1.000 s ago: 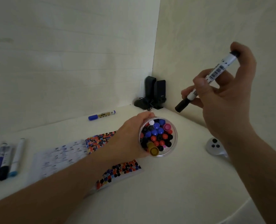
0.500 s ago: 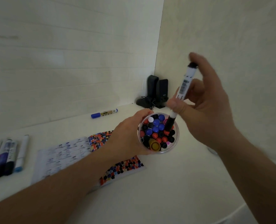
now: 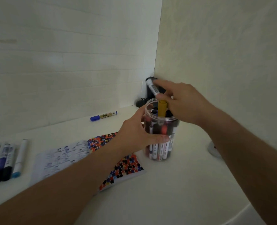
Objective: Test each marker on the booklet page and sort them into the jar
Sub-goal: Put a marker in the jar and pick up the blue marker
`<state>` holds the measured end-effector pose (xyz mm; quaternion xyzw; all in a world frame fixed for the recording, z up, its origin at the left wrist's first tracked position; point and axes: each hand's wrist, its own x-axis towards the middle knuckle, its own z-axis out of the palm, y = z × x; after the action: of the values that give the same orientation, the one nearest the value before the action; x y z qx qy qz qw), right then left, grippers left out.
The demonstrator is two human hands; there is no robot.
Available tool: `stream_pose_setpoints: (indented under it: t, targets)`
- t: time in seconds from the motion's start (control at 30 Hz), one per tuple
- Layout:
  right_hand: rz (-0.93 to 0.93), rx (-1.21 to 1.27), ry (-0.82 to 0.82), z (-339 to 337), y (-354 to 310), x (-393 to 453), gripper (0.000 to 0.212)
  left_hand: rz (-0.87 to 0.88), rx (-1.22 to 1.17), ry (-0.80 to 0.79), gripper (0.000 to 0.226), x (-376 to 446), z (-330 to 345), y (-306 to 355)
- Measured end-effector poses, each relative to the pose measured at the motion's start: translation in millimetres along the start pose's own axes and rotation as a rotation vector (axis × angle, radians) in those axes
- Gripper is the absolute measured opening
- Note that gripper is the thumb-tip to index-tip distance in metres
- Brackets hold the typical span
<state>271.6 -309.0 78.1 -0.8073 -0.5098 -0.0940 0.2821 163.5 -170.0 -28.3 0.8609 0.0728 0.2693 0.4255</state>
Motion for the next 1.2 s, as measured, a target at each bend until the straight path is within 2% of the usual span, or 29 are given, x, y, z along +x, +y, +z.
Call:
stream_pose_setpoints:
  t: [0.07, 0.13, 0.23, 0.3, 0.33, 0.4, 0.43, 0.53, 0.6, 0.67, 0.73, 0.83, 0.9, 1.0, 1.2]
  targets:
    - [0.077, 0.054, -0.048, 1, 8, 6, 0.033, -0.028, -0.029, -0.015, 0.096, 5, 3, -1]
    - [0.122, 0.08, -0.036, 3, 14, 7, 0.031, -0.044, -0.036, -0.017, 0.091, 10, 5, -2]
    - [0.134, 0.111, 0.123, 8, 21, 1, 0.024, -0.056, -0.046, -0.021, 0.086, 15, 7, -3]
    - [0.152, 0.264, 0.24, 16, 30, -4, 0.015, -0.062, -0.045, -0.027, 0.084, 19, 9, -5]
    - [0.18, 0.417, 0.235, 20, 34, -8, 0.021, -0.064, -0.051, -0.029, 0.084, 20, 9, -5]
    - [0.224, 0.721, 0.146, 31, 42, -16, 0.059, -0.059, -0.058, -0.022, 0.082, 24, 12, -7]
    - [0.222, 0.789, 0.111, 39, 46, -19, 0.077, -0.063, -0.063, -0.012, 0.079, 26, 13, -8]
    - [0.202, 0.764, 0.091, 68, 55, -23, 0.115, -0.115, -0.109, -0.026, 0.069, 33, 12, -16]
    - [0.253, 0.754, 0.143, 84, 56, -20, 0.125, -0.116, -0.032, -0.077, 0.069, 37, 0, -23]
    - [0.263, 0.712, 0.198, 93, 59, -14, 0.124, -0.112, 0.214, -0.118, 0.065, 41, -20, -34]
    - [0.267, 0.673, 0.245, 98, 61, -7, 0.116, -0.152, 0.442, -0.087, 0.052, 41, -48, -53]
    - [0.285, 0.682, 0.331, 110, 60, 8, 0.109, -0.284, 0.575, 0.027, 0.039, 37, -85, -95]
    - [0.315, 0.675, 0.408, 122, 54, 16, 0.109, -0.419, 0.68, 0.068, 0.046, 35, -103, -122]
    - [0.351, 0.647, 0.506, 140, 50, 22, 0.12, -0.618, 0.684, 0.074, 0.06, 32, -118, -148]
    - [0.339, 0.577, 0.537, 149, 58, 28, 0.122, -0.69, 0.788, 0.165, 0.074, 40, -113, -167]
